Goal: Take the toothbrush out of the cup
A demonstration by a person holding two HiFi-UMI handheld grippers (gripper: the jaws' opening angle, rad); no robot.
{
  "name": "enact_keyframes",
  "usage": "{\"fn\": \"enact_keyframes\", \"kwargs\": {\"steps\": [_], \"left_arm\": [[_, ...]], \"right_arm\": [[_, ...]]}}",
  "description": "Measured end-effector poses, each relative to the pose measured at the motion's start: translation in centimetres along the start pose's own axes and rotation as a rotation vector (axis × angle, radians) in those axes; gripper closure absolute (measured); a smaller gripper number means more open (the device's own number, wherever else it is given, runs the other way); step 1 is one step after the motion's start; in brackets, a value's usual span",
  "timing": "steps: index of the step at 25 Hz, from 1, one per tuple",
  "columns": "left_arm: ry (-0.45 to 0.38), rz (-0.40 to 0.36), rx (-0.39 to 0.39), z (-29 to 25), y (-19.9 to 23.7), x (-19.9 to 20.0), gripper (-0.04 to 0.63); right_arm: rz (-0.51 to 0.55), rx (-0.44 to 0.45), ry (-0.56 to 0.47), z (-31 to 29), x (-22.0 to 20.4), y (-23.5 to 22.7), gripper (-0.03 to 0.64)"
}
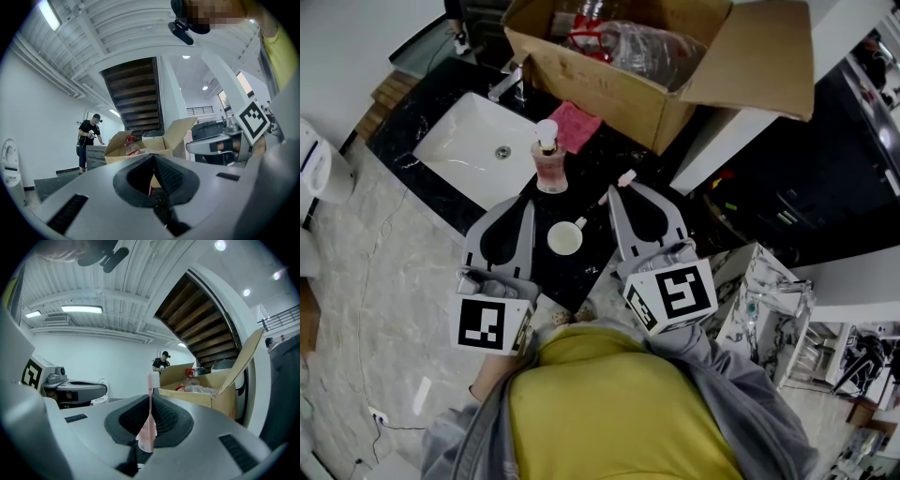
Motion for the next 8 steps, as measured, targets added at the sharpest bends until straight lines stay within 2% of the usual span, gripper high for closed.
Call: {"fn": "enact_keyframes", "kwargs": {"steps": [8], "left_arm": [[0.006,-0.003,0.005,0.10,-0.72,0.02,0.594]], "right_arm": [[-0.001,0.009,-0.001,0.54,-0.12,-0.35,0.589]]}}
Point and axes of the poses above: the fingertips, and each gripper's own axes: z backward along the fingers, y to its left, x out of its top, the point moved 2 cm from there along z, backward along the fingers, and after that the axes turned 10 degrees about -z, right-handed, at the moved point
